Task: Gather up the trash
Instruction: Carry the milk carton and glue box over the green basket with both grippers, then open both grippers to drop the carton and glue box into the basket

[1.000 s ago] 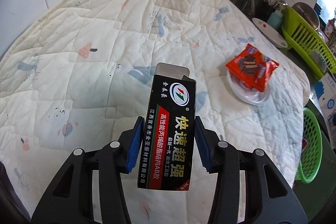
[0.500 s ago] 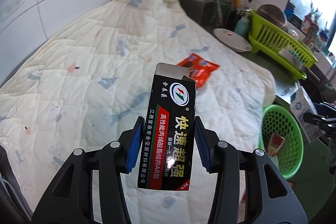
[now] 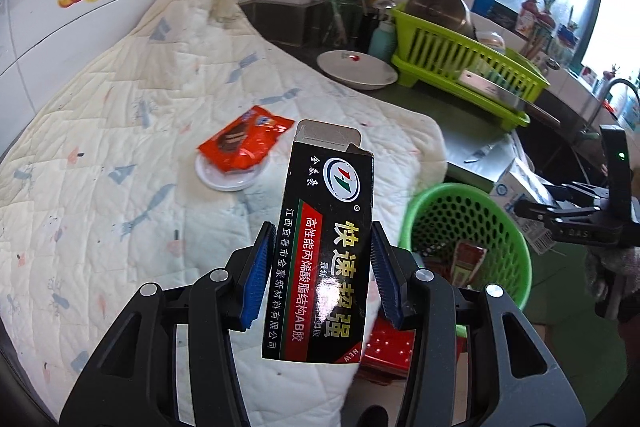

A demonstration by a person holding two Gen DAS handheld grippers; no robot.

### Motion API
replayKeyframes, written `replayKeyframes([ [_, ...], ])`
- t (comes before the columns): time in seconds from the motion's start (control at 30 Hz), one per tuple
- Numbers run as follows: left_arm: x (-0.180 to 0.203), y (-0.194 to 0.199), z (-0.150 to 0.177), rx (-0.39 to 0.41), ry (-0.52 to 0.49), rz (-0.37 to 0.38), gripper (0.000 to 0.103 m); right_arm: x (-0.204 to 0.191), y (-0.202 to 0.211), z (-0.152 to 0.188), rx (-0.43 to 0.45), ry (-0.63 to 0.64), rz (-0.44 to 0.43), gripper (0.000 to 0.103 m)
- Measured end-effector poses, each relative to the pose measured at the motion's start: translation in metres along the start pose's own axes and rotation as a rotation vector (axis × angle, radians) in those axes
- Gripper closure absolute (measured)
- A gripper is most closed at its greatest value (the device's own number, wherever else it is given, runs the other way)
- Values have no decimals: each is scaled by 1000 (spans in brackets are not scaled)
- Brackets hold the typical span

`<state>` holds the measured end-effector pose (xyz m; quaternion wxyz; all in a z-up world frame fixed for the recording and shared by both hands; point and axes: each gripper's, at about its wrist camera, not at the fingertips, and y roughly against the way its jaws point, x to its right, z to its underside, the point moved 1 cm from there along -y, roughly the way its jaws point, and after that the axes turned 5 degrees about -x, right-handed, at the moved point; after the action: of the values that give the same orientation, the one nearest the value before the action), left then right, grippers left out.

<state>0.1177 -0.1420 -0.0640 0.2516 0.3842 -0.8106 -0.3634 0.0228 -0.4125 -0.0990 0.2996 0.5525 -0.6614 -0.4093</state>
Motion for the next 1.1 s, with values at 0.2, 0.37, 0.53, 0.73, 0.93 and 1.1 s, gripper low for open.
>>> replayKeyframes([
  [0.2, 34, -2, -3, -2, -57, 36, 56, 19, 7, 7, 17, -56, -15, 28],
  [0.37, 58, -6, -4, -10, -95, 69, 56, 22, 22, 16, 42, -62, -18, 28],
  [0.53, 83, -15, -3, -32, -139, 100, 56, 25, 42, 25, 75, -72, -10, 28],
  [0.73, 109, -26, 0, -63, -174, 131, 56, 35, 61, 37, 105, -96, 1, 28],
  [0.93, 132, -41, 5, -110, -187, 160, 55, 43, 77, 51, 129, -125, 3, 28],
  [1.1, 151, -57, 6, -141, -209, 171, 53, 48, 92, 60, 149, -143, 7, 28],
])
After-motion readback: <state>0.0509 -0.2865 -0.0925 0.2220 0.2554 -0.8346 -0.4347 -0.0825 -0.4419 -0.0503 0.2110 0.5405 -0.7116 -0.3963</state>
